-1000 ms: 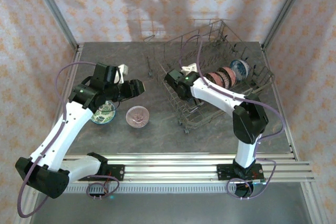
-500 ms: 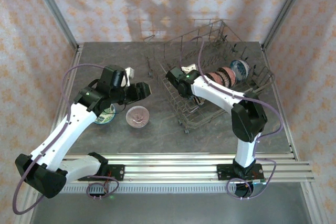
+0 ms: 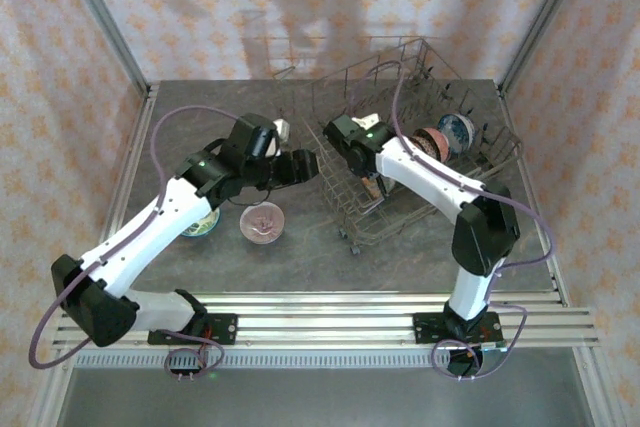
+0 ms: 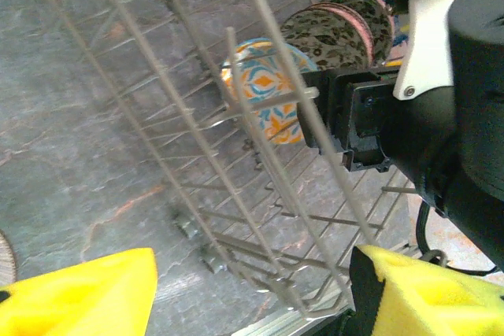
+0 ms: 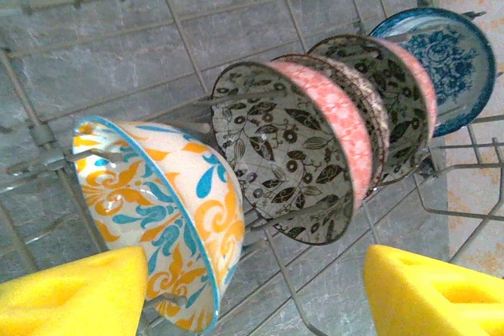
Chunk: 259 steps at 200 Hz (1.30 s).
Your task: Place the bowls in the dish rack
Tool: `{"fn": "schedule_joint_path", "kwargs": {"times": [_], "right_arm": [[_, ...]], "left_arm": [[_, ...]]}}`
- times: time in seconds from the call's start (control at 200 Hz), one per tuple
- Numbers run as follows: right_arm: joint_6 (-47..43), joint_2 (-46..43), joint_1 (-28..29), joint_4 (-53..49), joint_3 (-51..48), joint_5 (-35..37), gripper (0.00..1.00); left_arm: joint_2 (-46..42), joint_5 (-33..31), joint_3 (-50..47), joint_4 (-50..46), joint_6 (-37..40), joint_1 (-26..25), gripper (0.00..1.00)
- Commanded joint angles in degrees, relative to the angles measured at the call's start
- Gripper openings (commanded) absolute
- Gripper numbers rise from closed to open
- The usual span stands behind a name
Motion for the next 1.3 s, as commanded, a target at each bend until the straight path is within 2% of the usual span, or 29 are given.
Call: {"fn": "schedule_joint_path", "kwargs": {"times": [0.0,0.23,0.45,0.581,0.776,1.046,1.136,1.291], "right_arm": [[0.17,-3.31,-1.70,-2.74,2.90,-0.79,0.72],[-0.48,-7.09,-5.10,-2.69,2.82,-0.40,0.73],[-0.93,-15.09,-7.90,0.95,-3.06,-1.82,0.73],[-1.23,-18.43,-9.65,2.40,-6.79,-3.75,0.73],[-1.72,-21.21,-11.57,4.08,-10.62,-5.61,0.73],[-1.87,-22.90,-14.40,5.07,-11.58,-8.23,0.73],[-1.63,-23.08,-15.18,5.14,-11.49,-8.62,0.73],[-1.85,-22.02,-16.74,5.25,-10.64,-8.73,0.73]], "left_arm": [[2.56,-3.18,4.09,1.13,-0.13,-2.23,0.67],[8.80,-7.68,10.41,-1.73,-0.99,-6.72,0.68],[15.17,-8.63,14.35,-2.72,-3.09,-9.23,0.66],[18.22,-7.59,16.06,-1.95,-3.98,-9.71,0.58],[20.15,-7.83,17.69,-1.38,-4.80,-9.80,0.32],[18.82,-7.68,17.63,-2.74,-2.60,-8.71,0.06],[18.56,-6.09,18.69,-4.73,-0.32,-7.59,0.00],[19.00,-3.71,22.15,-11.34,6.10,-6.09,0.00]]}}
